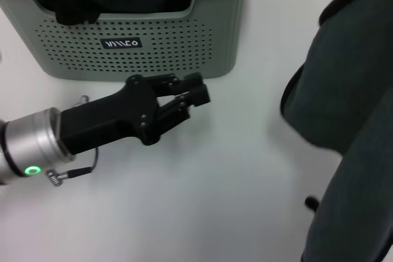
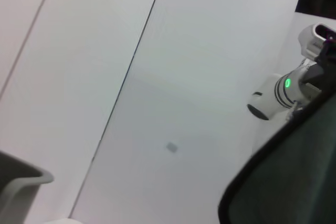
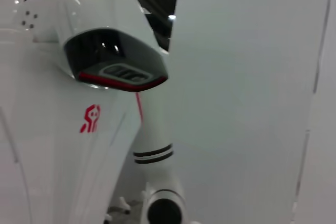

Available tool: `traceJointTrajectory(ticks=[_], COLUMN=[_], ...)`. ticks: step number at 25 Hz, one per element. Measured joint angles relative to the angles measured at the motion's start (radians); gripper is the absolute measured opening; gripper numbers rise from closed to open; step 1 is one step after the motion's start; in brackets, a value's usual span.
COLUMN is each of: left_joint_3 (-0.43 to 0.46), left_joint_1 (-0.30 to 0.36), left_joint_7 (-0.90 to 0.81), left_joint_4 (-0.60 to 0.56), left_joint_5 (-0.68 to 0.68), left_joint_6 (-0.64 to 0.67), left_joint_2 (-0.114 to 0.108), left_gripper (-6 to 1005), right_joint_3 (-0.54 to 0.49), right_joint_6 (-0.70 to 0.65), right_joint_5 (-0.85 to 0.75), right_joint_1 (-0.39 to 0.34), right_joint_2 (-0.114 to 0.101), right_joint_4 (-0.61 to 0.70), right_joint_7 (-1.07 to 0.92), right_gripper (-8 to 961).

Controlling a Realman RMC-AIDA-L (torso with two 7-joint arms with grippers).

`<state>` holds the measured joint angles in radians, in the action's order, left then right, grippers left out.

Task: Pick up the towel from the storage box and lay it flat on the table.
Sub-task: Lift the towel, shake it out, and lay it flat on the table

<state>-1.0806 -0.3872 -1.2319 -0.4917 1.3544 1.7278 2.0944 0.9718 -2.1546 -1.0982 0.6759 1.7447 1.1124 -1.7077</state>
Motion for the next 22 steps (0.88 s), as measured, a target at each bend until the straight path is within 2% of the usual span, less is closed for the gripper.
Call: traceJointTrajectory(ticks=[4, 12, 15, 19, 22], left_joint_3=[0.002, -0.021, -0.048, -0.087, -0.148], left_joint_1=[-0.044, -0.091, -0.139, -0.188, -0.21], left_joint_7=[0.006, 0.008, 0.011, 0.006, 0.001], left_joint_4=[0.068, 0.105, 0.146, 0.17, 0.171], left_joint_5=[0.0, 0.007, 0.001, -0.002, -0.056], left_joint_6=[-0.025, -0.153, -0.185, -0.175, -0.114], left_joint_2=[0.001, 0.008, 0.009, 0.011, 0.015], left_gripper=[261, 272, 276, 281, 285], right_joint_3=[0.024, 0.064, 0.072, 0.075, 0.074], right_joint_6=[-0.001, -0.003, -0.003, -0.002, -0.002], right_joint_5=[0.01, 0.085, 0.095, 0.097, 0.097], right_joint_1=[0.019, 0.025, 0.03, 0.041, 0.041], right_joint_2=[0.006, 0.008, 0.011, 0.016, 0.016], right_joint_4=[0.0, 0.006, 0.005, -0.005, -0.015], right_joint_7=[0.006, 0.015, 0.024, 0.035, 0.045], right_gripper=[40, 43, 44, 46, 47])
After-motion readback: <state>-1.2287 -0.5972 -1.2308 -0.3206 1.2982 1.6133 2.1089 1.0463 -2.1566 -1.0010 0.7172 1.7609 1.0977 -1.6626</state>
